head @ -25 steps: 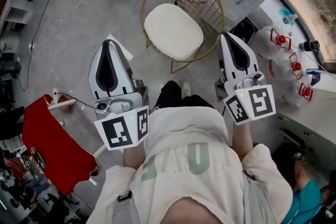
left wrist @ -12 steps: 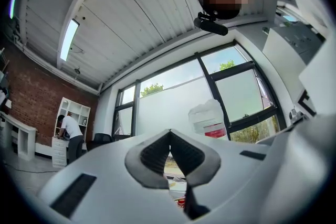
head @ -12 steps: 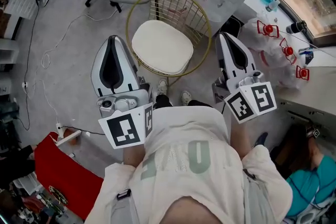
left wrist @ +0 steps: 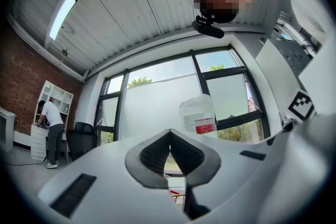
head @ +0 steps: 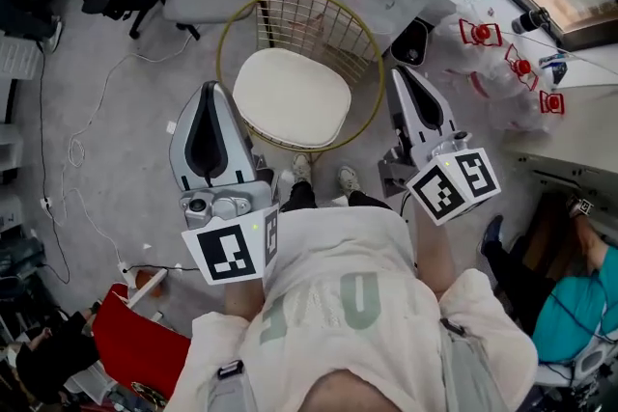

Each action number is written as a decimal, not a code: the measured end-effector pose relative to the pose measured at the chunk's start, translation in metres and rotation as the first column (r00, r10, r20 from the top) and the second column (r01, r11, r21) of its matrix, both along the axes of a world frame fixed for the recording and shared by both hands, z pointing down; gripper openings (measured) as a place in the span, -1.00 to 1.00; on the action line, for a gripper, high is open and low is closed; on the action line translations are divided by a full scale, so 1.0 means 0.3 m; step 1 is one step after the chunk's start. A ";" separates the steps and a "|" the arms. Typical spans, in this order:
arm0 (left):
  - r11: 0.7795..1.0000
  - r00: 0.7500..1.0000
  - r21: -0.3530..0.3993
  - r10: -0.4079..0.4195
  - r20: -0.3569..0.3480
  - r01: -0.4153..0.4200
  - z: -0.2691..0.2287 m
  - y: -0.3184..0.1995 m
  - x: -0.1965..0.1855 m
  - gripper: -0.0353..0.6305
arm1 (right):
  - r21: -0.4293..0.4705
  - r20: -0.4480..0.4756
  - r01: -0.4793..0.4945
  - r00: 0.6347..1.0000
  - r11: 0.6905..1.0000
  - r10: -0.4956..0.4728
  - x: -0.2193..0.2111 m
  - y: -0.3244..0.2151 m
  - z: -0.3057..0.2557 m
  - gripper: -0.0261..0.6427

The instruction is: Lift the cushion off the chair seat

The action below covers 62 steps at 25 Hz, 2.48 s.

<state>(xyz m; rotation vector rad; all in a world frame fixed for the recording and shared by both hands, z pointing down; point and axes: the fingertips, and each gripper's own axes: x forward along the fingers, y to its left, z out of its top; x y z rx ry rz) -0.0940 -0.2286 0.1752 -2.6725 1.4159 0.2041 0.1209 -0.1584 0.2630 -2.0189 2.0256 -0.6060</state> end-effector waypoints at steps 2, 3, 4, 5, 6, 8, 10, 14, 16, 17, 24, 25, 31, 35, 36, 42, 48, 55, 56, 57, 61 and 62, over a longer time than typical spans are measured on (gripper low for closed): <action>0.999 0.999 -0.020 0.045 0.031 -0.045 0.047 -0.020 0.027 -0.86 | -0.038 0.011 -0.003 1.000 0.999 0.003 -0.001 -0.019 0.059 -0.83; 0.997 0.997 -0.036 0.067 0.041 -0.066 0.077 -0.033 0.043 -0.86 | -0.060 0.027 -0.002 1.000 0.998 0.004 0.000 -0.029 0.096 -0.69; 0.995 0.995 -0.055 0.090 0.048 -0.087 0.110 -0.047 0.060 -0.86 | -0.083 0.051 -0.001 0.999 0.997 0.005 0.001 -0.041 0.137 -0.56; 0.991 0.992 -0.073 0.112 0.052 -0.109 0.146 -0.062 0.076 -0.86 | -0.105 0.079 -0.002 0.997 0.994 0.010 0.003 -0.054 0.182 -0.46; 0.987 0.989 -0.088 0.136 0.057 -0.131 0.184 -0.076 0.091 -0.86 | -0.125 0.104 -0.008 0.994 0.992 0.021 0.006 -0.067 0.230 -0.33; 0.978 0.981 -0.116 0.183 0.065 -0.175 0.267 -0.105 0.124 -0.86 | -0.167 0.135 -0.035 0.989 0.985 0.058 0.018 -0.086 0.337 -0.15; 0.966 0.974 -0.150 0.220 0.061 -0.209 0.362 -0.134 0.159 -0.86 | -0.212 0.150 -0.065 0.984 0.975 0.098 0.032 -0.095 0.458 -0.08; 0.950 0.962 -0.186 0.266 0.059 -0.251 0.561 -0.183 0.208 -0.86 | -0.326 0.160 -0.099 0.974 0.940 0.158 0.030 -0.082 0.724 -0.04; 0.944 0.956 -0.200 0.283 0.073 -0.264 0.660 -0.197 0.228 -0.86 | -0.390 0.180 -0.090 0.969 0.916 0.172 0.008 -0.070 0.865 -0.04; 0.940 0.954 -0.209 0.290 0.079 -0.269 0.709 -0.198 0.235 -0.86 | -0.424 0.191 -0.082 0.965 0.902 0.178 -0.005 -0.062 0.940 -0.04; 0.890 0.919 -0.313 0.380 0.107 -0.332 0.977 -0.158 0.281 -0.86 | -0.649 0.224 -0.085 0.928 0.756 0.297 -0.070 0.012 1.401 -0.04; 0.883 0.913 -0.322 0.392 0.109 -0.341 1.001 -0.150 0.283 -0.86 | -0.669 0.216 -0.094 0.924 0.737 0.315 -0.078 0.017 1.441 -0.04; 0.840 0.878 -0.363 0.467 0.105 -0.404 1.098 -0.126 0.303 -0.86 | -0.778 0.151 -0.129 0.911 0.615 0.383 -0.135 0.040 1.636 -0.04; 0.827 0.868 -0.378 0.485 0.105 -0.416 1.143 -0.136 0.304 -0.86 | -0.820 0.127 -0.170 0.877 0.547 0.463 -0.134 0.058 1.739 -0.04; 0.821 0.866 -0.386 0.491 0.097 -0.422 1.154 -0.139 0.303 -0.86 | -0.828 0.119 -0.182 0.867 0.531 0.483 -0.131 0.065 1.759 -0.04; 0.798 0.848 -0.404 0.521 0.092 -0.446 1.182 -0.119 0.307 -0.86 | -0.856 0.083 -0.208 0.849 0.474 0.522 -0.139 0.070 1.827 -0.04; 0.787 0.833 -0.403 0.544 0.099 -0.466 1.190 -0.089 0.299 -0.86 | -0.887 0.049 -0.231 0.813 0.399 0.580 -0.113 0.070 1.878 -0.04; 0.786 0.835 -0.418 0.540 0.108 -0.455 1.213 -0.077 0.262 -0.86 | -0.906 0.026 -0.212 0.836 0.367 0.548 -0.068 0.045 1.935 -0.04; 0.786 0.835 -0.421 0.540 0.109 -0.453 1.216 -0.077 0.257 -0.86 | -0.901 0.039 -0.204 0.840 0.382 0.542 -0.069 0.042 1.938 -0.04; 0.786 0.835 -0.423 0.539 0.110 -0.451 1.219 -0.077 0.252 -0.86 | -0.897 0.061 -0.192 0.838 0.398 0.542 -0.070 0.039 1.942 -0.04; 0.784 0.834 -0.433 0.539 0.119 -0.445 1.234 -0.079 0.235 -0.86 | -0.887 0.191 -0.106 0.801 0.449 0.567 -0.077 0.033 1.962 -0.04; 0.784 0.833 -0.434 0.540 0.122 -0.444 1.236 -0.080 0.233 -0.86 | -0.882 0.222 -0.084 0.793 0.463 0.568 -0.080 0.031 1.962 -0.05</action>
